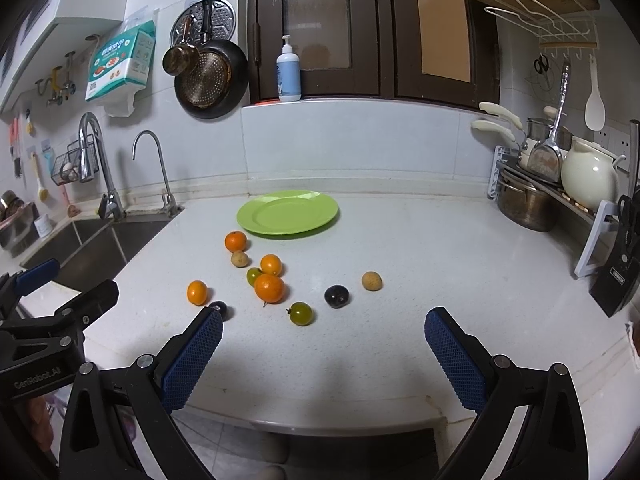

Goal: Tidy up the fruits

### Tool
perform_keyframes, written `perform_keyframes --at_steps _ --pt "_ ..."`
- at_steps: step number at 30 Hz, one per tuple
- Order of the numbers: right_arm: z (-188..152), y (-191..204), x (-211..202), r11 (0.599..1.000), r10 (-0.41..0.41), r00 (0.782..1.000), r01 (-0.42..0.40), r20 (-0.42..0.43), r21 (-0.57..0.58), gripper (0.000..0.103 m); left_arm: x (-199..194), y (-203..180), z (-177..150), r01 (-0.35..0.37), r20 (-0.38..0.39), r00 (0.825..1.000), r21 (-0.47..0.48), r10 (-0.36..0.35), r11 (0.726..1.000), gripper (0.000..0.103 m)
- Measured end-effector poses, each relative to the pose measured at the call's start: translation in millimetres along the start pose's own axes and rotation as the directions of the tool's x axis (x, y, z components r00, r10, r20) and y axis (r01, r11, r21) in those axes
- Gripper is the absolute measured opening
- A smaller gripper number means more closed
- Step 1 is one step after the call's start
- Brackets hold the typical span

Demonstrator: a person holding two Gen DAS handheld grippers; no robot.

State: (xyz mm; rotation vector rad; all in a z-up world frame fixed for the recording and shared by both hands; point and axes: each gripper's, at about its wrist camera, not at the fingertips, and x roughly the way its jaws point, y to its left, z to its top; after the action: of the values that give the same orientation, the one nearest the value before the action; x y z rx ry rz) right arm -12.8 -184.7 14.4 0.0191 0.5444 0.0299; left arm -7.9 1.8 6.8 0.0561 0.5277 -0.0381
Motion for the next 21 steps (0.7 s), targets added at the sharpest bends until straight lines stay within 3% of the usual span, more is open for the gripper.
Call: perform_keyframes --at_steps 12,21 --pt "0 8 19 1.000 -0.004 1.000 0.003 -0.031 -0.019 0.102 26 4 -4 0.014 -0.047 0.999 0.008 -0.014 1.000 0.102" --pt "-5 20 57 0.997 0.009 0.995 -0.017 -0.099 -0.075 0.097 64 4 -9 0.055 -0.107 0.993 0.024 -0.052 0.998 0.084"
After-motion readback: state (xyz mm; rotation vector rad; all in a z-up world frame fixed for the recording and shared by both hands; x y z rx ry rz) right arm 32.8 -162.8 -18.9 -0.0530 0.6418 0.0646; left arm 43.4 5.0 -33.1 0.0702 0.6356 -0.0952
